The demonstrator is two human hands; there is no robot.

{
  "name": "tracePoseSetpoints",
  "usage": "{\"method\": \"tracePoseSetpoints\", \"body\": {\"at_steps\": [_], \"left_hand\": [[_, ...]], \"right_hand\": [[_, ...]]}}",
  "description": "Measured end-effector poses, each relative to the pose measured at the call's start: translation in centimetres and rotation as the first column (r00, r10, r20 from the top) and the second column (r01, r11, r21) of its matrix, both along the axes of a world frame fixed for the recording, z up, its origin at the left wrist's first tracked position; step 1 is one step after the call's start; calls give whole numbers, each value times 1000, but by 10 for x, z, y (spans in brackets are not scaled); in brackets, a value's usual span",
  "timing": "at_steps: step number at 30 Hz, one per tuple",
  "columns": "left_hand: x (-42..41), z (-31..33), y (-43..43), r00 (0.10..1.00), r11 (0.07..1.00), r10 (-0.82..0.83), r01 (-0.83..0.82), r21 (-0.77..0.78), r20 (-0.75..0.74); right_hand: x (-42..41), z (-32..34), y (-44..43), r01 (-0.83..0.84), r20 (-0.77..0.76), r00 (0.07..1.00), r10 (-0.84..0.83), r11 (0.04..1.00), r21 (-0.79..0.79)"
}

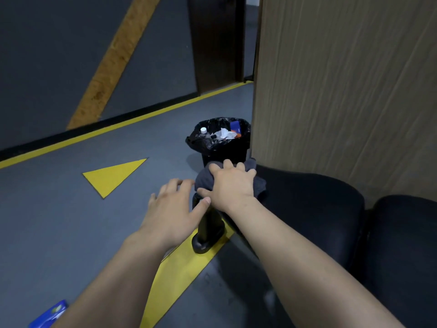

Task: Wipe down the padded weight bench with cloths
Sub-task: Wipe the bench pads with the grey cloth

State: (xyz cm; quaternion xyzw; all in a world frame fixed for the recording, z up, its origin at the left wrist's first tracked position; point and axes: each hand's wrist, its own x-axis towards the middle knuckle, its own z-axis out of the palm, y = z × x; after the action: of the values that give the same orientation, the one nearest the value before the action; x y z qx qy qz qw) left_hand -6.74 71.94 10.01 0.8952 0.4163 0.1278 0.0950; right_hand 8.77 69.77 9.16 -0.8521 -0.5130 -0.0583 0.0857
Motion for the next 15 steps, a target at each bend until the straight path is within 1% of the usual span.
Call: {"method": "tracePoseSetpoints", "body": {"at_steps": [3, 8, 12, 15], "left_hand": [[2, -1, -3, 1000, 999, -16, 17, -27, 26], [8, -2, -9, 998, 998, -63, 64, -31, 27], [15, -3, -16, 993, 992, -119, 120, -35, 17], [26, -4, -25, 983, 982, -185, 185, -36, 20]], "right_hand": [[-18, -5, -28, 35, 33, 999, -36, 999, 38], [-38, -17, -97, 82, 164, 982, -94, 993, 80], [-38, -16, -144, 151, 165, 971, -170, 981, 122], [-35, -15, -181, 168, 169, 966, -193, 974, 152]]}}
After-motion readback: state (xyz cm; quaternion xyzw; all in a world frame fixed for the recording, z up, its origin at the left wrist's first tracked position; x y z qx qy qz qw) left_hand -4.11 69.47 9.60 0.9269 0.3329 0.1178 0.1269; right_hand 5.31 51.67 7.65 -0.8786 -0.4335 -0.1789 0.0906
